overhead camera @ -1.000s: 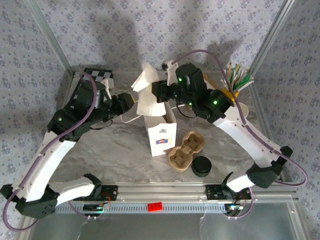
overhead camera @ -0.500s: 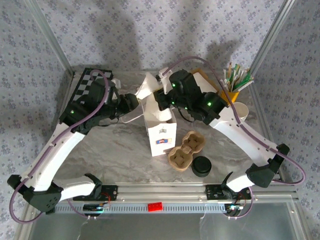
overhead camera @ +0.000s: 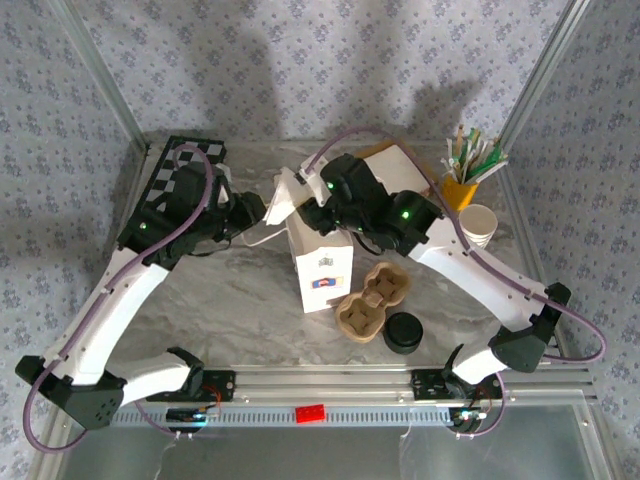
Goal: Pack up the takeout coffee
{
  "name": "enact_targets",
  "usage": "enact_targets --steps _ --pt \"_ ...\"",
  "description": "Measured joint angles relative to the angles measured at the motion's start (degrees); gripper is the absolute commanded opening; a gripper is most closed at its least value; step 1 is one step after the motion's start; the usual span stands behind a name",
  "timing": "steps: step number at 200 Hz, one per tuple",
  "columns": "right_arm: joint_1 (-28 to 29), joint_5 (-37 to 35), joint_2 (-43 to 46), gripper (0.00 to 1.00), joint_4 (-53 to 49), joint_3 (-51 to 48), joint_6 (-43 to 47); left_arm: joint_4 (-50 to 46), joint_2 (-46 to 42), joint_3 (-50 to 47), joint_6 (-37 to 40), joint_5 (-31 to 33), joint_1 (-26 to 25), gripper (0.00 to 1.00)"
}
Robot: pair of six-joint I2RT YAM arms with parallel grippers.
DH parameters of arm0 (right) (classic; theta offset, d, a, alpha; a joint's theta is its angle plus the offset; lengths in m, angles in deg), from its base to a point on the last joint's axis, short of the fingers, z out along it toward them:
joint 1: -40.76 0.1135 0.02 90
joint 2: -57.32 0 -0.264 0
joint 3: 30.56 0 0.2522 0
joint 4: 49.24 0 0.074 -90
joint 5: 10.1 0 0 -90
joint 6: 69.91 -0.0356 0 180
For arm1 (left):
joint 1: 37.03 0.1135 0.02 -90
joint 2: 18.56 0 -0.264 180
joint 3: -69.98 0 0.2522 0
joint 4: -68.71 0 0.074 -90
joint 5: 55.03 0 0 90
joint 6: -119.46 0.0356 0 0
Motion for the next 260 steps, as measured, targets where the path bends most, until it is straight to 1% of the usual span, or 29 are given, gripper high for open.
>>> enact_targets --steps 7,14,28,38,57,71,83,98,112,124,158,167,179,195,204,217,227,235,243,253,260 --pt "0.3 -0.3 -0.1 0.51 -0.7 0.3 0.3 0.0 -0.3 0.0 0.0 -0.1 0.1 0.39" --pt "0.5 -0.4 -0.2 0.54 -1.3 0.8 0.6 0.0 -0.6 0.0 0.0 -0.1 0.3 0.39" --pt "0.7 -0.4 -0.2 0.55 -2.8 2.3 0.8 -0.5 -1.0 0.2 0.3 -0.3 0.8 0.39" --pt "0.8 -0.3 -0.2 0.54 -4.0 3.9 0.8 -1.1 -1.2 0.5 0.5 -0.4 1.1 0.39" --pt "0.8 0.0 -0.6 0.48 -5.8 7.7 0.3 -1.9 -1.4 1.2 0.9 -0.6 1.6 0.39" --pt "0.7 0.7 -1.9 0.37 -7.3 10.6 -0.1 -2.1 -1.8 1.3 0.9 -0.7 1.9 0.39" --pt "0.7 1.0 -4.0 0.30 -8.8 13.4 -0.7 -2.4 -2.1 1.4 0.9 -0.8 2.0 0.39" --pt "0.7 1.1 -7.4 0.16 -10.7 16.7 -0.6 -2.7 -2.1 1.7 1.0 -0.9 2.2 0.39" --pt "0.5 1.1 -10.6 0.09 -12.6 18.7 -0.8 -2.9 -2.1 1.8 1.2 -1.0 2.3 0.39" --pt "0.1 1.0 -12.6 0.06 -14.6 19.4 -0.8 -3.1 -2.1 1.9 1.4 -1.2 2.3 0.39" --pt "-0.6 0.7 -14.1 0.04 -18.7 19.2 -1.0 -3.3 -2.1 2.0 1.6 -1.2 2.4 0.39" --pt "-0.6 0.8 -14.1 0.06 -19.5 19.8 -1.4 -3.4 -2.1 2.1 1.8 -1.2 2.6 0.39" --pt "-0.6 1.2 -14.1 0.17 -20.1 21.4 -2.1 -4.0 -2.1 2.6 2.4 -1.4 3.3 0.43" --pt "-1.0 1.5 -13.6 0.21 -20.2 24.5 -2.8 -5.0 -2.0 4.3 3.4 -1.4 5.0 0.49" --pt "-1.7 1.5 -12.7 0.28 -20.4 26.5 -3.6 -5.8 -2.1 5.5 4.5 -1.3 6.5 0.51" --pt "-3.4 0.9 -10.6 0.36 -21.0 28.4 -4.7 -6.6 -2.6 6.7 6.3 -1.1 9.2 0.56" --pt "-5.5 0.2 -7.8 0.43 -21.4 28.5 -5.9 -7.3 -3.4 6.9 7.9 -0.4 11.5 0.60" --pt "-7.7 -0.7 -5.1 0.49 -21.6 27.4 -6.6 -8.2 -4.3 6.8 9.0 0.4 13.3 0.63" --pt "-10.1 -1.7 -1.6 0.52 -21.6 24.9 -7.6 -8.9 -5.3 6.5 10.3 1.2 15.0 0.66" --pt "-13.8 -3.7 4.1 0.59 -21.2 18.9 -9.4 -9.3 -7.0 5.0 12.2 2.8 17.1 0.70" --pt "-16.0 -5.2 7.9 0.62 -21.0 14.4 -10.3 -9.5 -8.4 3.2 13.1 4.4 18.4 0.73"
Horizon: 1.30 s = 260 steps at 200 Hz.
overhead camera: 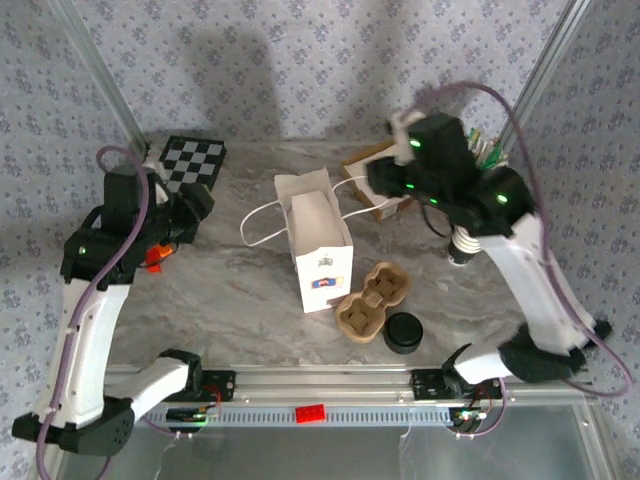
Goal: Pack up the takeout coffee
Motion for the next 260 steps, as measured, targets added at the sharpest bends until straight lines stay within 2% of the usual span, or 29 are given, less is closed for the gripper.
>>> enact_targets --steps 16,30,50,77,116,158,188,213,233,260 --pt "-5.4 -3.3 9.2 0.72 1.4 -13.2 -1.3 0.3 -2.9 -5.7 1.5 4.7 1.7 0.78" --pt "-10.1 -5.8 15.4 0.82 2.6 -24.5 -2.7 1.7 -5.6 -12.1 2.9 9.6 2.0 0.86" --pt "-18.0 -8.8 22.2 0.89 6.5 -40.1 -4.9 5.2 -8.4 -21.6 5.2 17.1 2.4 0.99" --pt "-25.9 -10.4 26.6 0.95 14.0 -57.7 -7.1 10.2 -9.1 -31.6 8.0 25.6 3.1 1.00" --pt "-27.9 -11.1 31.1 0.99 23.1 -69.4 -5.8 18.1 -9.4 -38.5 10.4 31.4 3.1 1.00" --pt "-30.9 -7.7 37.7 1.00 31.1 -76.9 -3.1 30.3 -14.3 -48.2 18.2 32.2 3.1 1.00" --pt "-33.5 -4.4 39.1 1.00 37.8 -83.6 -0.7 48.2 -14.6 -60.5 27.0 28.8 3.1 1.00" --pt "-34.7 -3.3 37.8 1.00 45.8 -89.2 1.6 63.1 -13.9 -71.2 31.4 24.6 4.7 1.00" --pt "-35.4 -2.1 35.4 1.00 53.1 -93.4 3.7 71.3 -10.7 -75.0 31.6 21.2 7.7 1.00" --pt "-36.2 -0.3 31.5 1.00 61.6 -96.8 5.9 81.4 -0.2 -73.9 33.7 16.5 8.7 1.00"
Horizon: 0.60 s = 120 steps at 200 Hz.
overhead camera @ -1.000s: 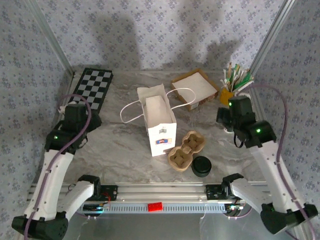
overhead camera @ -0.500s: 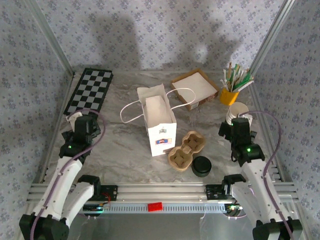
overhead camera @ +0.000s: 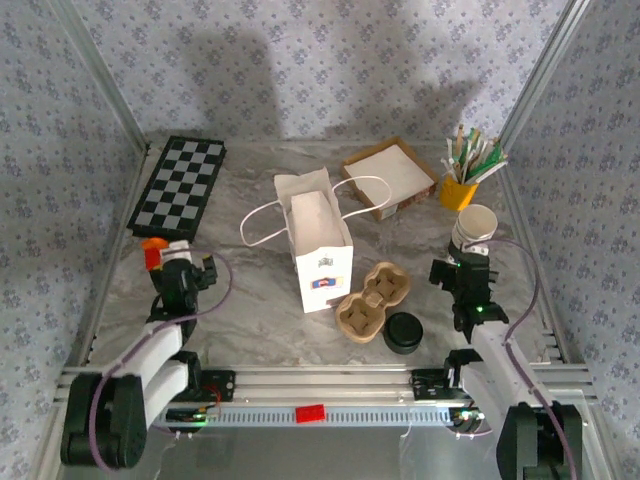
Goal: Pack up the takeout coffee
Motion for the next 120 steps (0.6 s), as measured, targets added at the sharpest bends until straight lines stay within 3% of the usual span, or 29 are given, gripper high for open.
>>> enact_targets --steps 42,120 --pt "-1.9 3.8 -10.1 1.00 11.5 0.1 4.7 10.9 15.2 6.4 4.4 -5.6 0.0 1.00" --pt "-3.2 8.9 -17.6 1.00 21.4 1.7 9.2 21.6 30.2 11.1 6.4 -13.6 3.4 1.00"
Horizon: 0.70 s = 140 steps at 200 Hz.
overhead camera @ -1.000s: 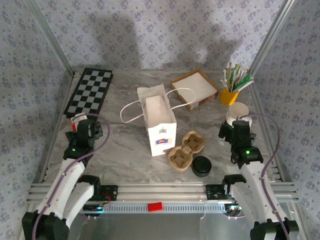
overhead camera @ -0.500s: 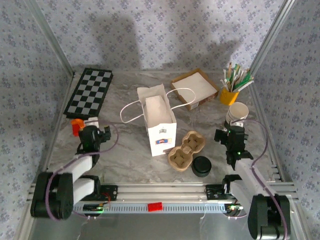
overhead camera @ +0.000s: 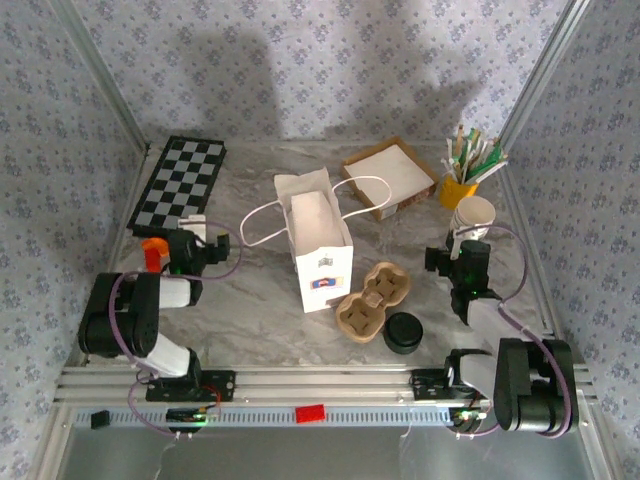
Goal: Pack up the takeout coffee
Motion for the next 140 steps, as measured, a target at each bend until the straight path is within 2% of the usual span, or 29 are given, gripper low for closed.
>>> enact_targets --steps 32,140 --pt "0.0 1.0 -2.7 1.00 2.1 0.9 0.8 0.3 0.8 1.0 -1.2 -0.5 1.9 1.00" --pt "-0.1 3.8 -5.6 1.00 6.4 2.1 1.8 0.8 0.8 1.2 -1.4 -0.6 1.9 1.00"
